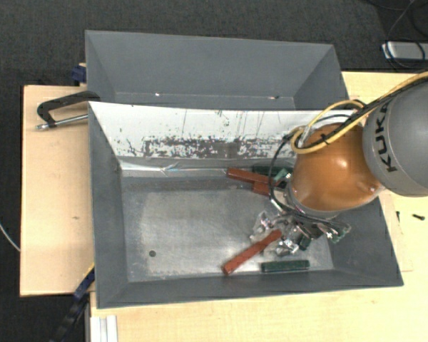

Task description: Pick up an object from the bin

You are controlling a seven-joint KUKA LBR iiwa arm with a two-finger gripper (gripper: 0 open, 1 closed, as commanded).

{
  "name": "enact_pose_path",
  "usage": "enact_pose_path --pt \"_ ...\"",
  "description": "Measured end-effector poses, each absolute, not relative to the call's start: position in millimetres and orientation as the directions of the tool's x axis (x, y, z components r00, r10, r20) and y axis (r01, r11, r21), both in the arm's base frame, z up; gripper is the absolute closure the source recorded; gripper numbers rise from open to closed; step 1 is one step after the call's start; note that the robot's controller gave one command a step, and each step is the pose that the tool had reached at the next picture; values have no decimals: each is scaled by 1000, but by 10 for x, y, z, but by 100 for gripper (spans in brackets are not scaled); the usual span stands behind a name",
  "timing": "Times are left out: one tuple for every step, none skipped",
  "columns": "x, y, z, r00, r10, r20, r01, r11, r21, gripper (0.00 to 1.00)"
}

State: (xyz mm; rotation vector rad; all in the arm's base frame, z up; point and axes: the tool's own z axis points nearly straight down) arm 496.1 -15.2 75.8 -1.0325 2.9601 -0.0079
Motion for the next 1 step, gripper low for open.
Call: enact_pose_path --pt "4961 -153 758 -783 -622 -5 -622 783 -7 100"
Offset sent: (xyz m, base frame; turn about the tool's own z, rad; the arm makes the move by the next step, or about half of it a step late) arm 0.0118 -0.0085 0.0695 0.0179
